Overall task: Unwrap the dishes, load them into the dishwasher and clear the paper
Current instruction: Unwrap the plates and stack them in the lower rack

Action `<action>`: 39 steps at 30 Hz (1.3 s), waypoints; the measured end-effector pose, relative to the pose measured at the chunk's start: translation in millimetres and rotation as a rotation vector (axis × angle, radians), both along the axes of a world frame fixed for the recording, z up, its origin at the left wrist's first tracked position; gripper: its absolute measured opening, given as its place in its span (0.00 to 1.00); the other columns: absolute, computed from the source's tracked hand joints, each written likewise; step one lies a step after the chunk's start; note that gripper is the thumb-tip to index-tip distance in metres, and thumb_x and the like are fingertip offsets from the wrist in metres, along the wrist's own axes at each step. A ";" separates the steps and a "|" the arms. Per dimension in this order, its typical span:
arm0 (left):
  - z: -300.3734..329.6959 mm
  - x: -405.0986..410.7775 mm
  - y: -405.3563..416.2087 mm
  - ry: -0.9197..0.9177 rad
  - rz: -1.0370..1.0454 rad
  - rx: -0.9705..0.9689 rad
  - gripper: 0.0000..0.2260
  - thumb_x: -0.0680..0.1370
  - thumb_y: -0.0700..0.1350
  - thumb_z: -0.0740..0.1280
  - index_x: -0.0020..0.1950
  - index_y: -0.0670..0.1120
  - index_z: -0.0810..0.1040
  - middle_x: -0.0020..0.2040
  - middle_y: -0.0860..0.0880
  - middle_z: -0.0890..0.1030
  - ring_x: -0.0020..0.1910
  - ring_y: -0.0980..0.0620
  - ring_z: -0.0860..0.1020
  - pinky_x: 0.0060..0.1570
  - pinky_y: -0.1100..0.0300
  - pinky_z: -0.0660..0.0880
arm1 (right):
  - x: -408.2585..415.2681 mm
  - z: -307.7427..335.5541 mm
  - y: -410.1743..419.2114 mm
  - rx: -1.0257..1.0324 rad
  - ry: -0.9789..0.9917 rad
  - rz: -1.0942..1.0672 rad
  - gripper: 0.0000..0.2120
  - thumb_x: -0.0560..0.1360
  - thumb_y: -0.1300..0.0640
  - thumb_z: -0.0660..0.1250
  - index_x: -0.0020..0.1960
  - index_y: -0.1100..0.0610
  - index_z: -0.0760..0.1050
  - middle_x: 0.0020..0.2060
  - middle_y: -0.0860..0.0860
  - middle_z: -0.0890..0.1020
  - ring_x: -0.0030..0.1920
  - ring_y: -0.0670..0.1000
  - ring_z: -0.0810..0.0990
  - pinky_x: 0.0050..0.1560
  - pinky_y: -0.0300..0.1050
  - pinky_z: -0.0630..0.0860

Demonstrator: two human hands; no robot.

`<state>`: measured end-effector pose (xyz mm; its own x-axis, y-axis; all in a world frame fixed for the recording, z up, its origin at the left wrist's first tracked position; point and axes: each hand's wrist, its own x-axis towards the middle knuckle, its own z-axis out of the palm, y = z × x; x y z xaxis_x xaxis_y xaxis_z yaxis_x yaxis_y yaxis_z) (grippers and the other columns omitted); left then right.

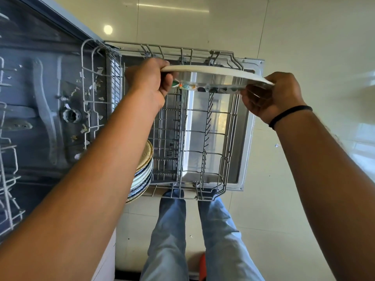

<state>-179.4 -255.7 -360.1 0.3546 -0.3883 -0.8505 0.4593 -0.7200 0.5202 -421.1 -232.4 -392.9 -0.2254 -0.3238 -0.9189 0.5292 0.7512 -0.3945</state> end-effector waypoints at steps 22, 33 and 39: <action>-61.9 48.4 36.4 0.206 0.084 0.180 0.09 0.82 0.38 0.63 0.43 0.40 0.77 0.24 0.50 0.75 0.19 0.60 0.74 0.19 0.70 0.69 | 50.4 5.8 -4.4 0.014 0.138 0.221 0.04 0.81 0.63 0.56 0.50 0.58 0.70 0.44 0.58 0.79 0.38 0.57 0.84 0.34 0.52 0.84; -29.7 19.6 13.9 0.023 0.076 0.102 0.07 0.81 0.38 0.62 0.47 0.42 0.79 0.27 0.50 0.78 0.22 0.60 0.76 0.20 0.71 0.66 | 10.2 5.4 -21.3 0.113 -0.023 0.236 0.13 0.82 0.60 0.57 0.57 0.65 0.77 0.57 0.58 0.84 0.49 0.55 0.85 0.38 0.49 0.83; 3.7 2.0 4.6 -0.051 0.013 -0.048 0.05 0.80 0.37 0.64 0.52 0.42 0.79 0.32 0.49 0.78 0.20 0.60 0.73 0.21 0.70 0.65 | -8.2 19.7 -7.7 0.015 -0.151 0.019 0.12 0.80 0.66 0.57 0.61 0.66 0.73 0.48 0.61 0.83 0.32 0.56 0.84 0.33 0.46 0.81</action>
